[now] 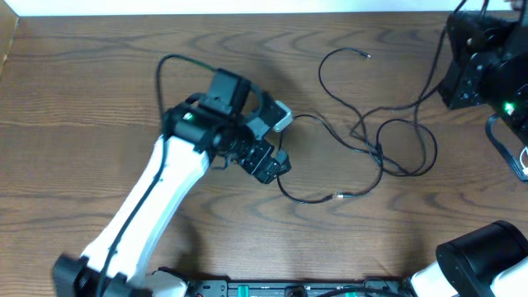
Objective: Untangle cables
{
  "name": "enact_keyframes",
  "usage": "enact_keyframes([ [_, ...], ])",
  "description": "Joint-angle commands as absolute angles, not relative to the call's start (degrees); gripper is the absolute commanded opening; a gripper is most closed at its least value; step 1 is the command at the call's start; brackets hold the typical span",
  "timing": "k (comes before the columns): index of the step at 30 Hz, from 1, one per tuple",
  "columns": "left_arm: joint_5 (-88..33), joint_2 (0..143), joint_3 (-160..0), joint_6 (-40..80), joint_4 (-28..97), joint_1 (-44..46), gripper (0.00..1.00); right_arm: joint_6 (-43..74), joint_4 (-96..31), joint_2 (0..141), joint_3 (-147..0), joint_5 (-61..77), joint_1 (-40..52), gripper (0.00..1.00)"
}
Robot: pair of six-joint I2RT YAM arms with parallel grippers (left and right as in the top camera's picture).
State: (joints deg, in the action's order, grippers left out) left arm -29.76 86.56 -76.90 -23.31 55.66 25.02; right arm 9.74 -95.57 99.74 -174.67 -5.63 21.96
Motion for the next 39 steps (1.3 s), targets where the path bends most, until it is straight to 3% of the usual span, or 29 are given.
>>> enact_keyframes([
  [1,-30.6,91.3,-76.7,-39.6,53.5,25.5,0.98,6.5,-96.7,99.6,-175.0,0.6,22.2,0.01],
  [12,-33.3,103.6,-76.7,-44.6,32.5,25.7,0.98,6.5,-97.3,99.6,-175.0,11.6,25.7,0.01],
  [27,-37.6,115.0,-76.7,-43.4,15.7,29.9,1.00,6.6,-97.3,99.6,-175.0,11.5,45.7,0.01],
  [30,-37.6,115.2,-76.7,-43.4,16.2,30.0,0.77,6.6,-97.3,99.6,-175.0,11.5,47.2,0.01],
  [32,-37.5,115.2,-76.7,-43.4,16.4,29.9,0.35,6.6,-97.3,99.6,-175.0,10.5,47.3,0.01],
  [35,-37.5,115.2,-76.7,-43.4,17.7,29.8,0.32,6.6,-97.3,99.6,-175.0,9.0,47.3,0.01],
  [39,-36.6,115.2,-76.7,-43.4,19.5,29.8,0.56,6.6,-97.3,99.6,-175.0,6.5,47.3,0.01],
])
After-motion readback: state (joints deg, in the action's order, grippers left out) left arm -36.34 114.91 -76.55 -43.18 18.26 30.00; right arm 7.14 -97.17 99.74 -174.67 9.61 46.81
